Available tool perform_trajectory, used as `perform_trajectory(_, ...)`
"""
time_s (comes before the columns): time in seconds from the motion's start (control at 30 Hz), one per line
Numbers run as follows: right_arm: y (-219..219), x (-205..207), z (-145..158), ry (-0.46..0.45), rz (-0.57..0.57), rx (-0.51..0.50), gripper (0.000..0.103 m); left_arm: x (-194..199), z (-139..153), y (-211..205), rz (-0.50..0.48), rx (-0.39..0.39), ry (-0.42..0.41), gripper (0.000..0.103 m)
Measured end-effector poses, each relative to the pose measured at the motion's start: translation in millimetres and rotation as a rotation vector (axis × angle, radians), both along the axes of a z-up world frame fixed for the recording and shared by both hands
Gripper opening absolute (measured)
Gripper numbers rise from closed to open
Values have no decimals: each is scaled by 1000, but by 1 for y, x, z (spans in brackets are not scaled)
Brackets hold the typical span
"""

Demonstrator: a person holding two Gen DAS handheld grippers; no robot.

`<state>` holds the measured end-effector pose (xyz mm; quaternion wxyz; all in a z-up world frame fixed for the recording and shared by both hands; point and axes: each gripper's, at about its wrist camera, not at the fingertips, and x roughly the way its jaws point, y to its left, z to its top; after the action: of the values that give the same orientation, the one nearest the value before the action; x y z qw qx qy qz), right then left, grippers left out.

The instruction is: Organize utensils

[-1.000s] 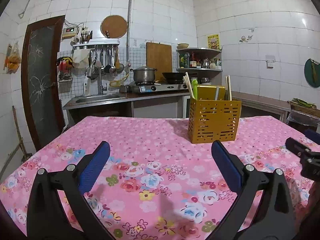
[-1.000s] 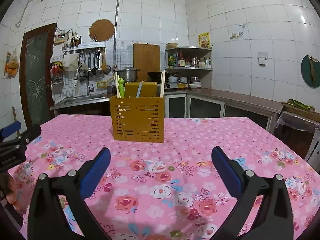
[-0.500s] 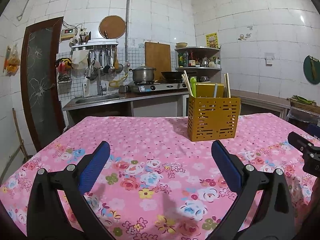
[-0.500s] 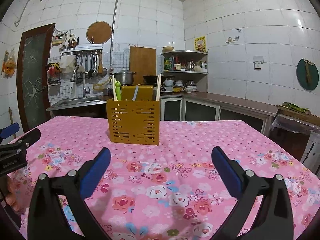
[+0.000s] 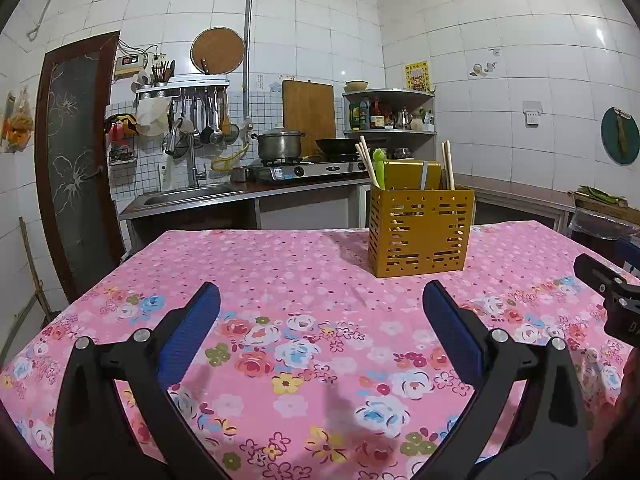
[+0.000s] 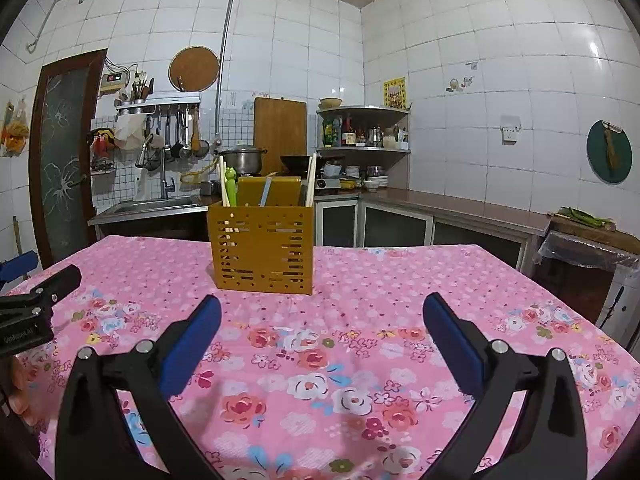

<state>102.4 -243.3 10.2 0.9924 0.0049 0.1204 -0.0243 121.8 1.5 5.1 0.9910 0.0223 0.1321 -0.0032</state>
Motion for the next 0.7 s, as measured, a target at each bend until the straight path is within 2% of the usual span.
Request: perform_trajectory(0.7,0,0,0,3,-19,-11,98,-3,0,-2,23,11,-20,98)
